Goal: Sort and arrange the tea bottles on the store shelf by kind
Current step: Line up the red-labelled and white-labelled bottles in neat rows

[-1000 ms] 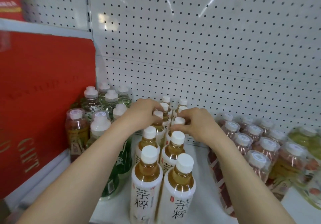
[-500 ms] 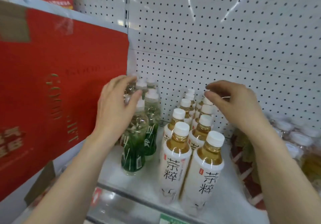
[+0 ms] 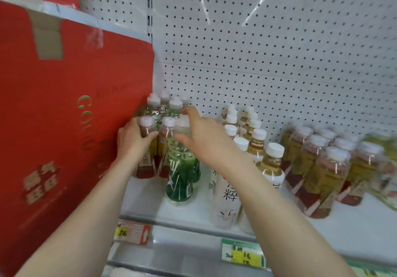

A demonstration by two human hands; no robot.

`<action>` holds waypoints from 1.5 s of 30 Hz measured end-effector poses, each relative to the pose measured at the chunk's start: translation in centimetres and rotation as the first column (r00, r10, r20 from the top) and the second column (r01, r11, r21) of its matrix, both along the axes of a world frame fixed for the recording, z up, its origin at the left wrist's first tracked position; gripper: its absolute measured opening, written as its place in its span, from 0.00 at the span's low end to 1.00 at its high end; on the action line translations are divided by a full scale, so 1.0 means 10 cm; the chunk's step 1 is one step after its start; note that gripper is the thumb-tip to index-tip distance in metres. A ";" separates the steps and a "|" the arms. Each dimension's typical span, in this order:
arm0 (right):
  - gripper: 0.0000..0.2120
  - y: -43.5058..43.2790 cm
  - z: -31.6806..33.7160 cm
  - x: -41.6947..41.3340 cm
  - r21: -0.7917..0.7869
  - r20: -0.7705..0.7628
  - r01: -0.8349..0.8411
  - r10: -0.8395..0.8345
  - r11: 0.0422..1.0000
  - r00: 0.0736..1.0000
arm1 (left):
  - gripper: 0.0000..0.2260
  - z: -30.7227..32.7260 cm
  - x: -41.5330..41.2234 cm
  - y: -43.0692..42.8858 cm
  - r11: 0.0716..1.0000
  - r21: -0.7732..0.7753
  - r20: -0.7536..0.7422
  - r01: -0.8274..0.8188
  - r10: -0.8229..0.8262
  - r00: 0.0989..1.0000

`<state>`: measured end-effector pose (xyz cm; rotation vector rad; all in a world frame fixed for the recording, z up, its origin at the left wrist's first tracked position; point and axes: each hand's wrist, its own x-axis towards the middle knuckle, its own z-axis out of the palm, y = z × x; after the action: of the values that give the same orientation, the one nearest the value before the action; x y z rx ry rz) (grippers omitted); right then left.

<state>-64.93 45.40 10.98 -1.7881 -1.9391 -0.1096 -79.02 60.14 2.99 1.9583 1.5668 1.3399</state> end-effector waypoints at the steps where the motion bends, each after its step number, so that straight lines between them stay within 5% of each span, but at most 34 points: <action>1: 0.26 0.04 -0.03 -0.02 0.029 -0.022 0.017 -0.017 0.999 1.000 | 0.22 -0.01 -0.03 -0.03 1.000 -0.005 0.018 0.010 -0.009 1.000; 7: 0.29 0.21 -0.20 -0.01 -0.003 -0.210 0.076 -0.074 0.997 0.975 | 0.22 -0.17 -0.18 -0.46 0.995 0.087 0.072 0.058 -0.065 0.995; 13: 0.27 0.38 -0.25 -0.21 0.057 -0.204 -0.014 0.026 0.998 0.979 | 0.20 -0.11 -0.52 -1.11 0.970 0.241 0.258 -0.038 -0.027 0.966; 19: 0.23 0.97 -0.27 -0.62 0.089 -0.192 -0.097 0.113 0.991 0.975 | 0.20 -0.03 -0.69 -1.34 0.973 0.228 0.157 0.030 -0.067 0.985; 24: 0.25 1.35 -0.20 -0.66 0.070 -0.190 0.045 -0.031 0.997 0.981 | 0.21 -0.10 -0.68 -1.29 0.982 0.189 0.151 0.026 -0.056 0.987; 29: 0.33 1.45 -0.08 -0.60 0.001 0.080 0.107 -0.107 0.994 0.991 | 0.20 -0.11 -0.71 -1.18 0.979 0.204 0.153 0.014 -0.046 0.987; 35: 0.14 1.27 -0.13 -0.55 -0.114 0.424 0.206 -0.140 0.972 0.895 | 0.19 -0.12 -0.71 -1.05 0.976 0.215 0.156 0.027 -0.061 0.986; 39: 0.17 1.23 -0.17 -0.54 -0.141 0.233 0.145 -0.109 0.979 0.966 | 0.18 -0.11 -0.71 -1.04 0.971 0.236 0.153 0.025 -0.062 0.986; 42: 0.29 1.11 -0.27 -0.57 -0.201 0.061 0.041 -0.030 0.979 0.998 | 0.18 -0.11 -0.74 -1.02 0.970 0.245 0.152 0.015 -0.053 0.987; 45: 0.32 0.91 -0.35 -0.53 -0.177 0.087 -0.015 0.031 0.984 0.996 | 0.19 -0.12 -0.78 -1.00 0.970 0.241 0.154 -0.005 -0.034 0.987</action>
<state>-70.23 54.51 7.52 -1.9015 -2.0892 -0.0102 -86.85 50.19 1.80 1.9365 1.3687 1.7034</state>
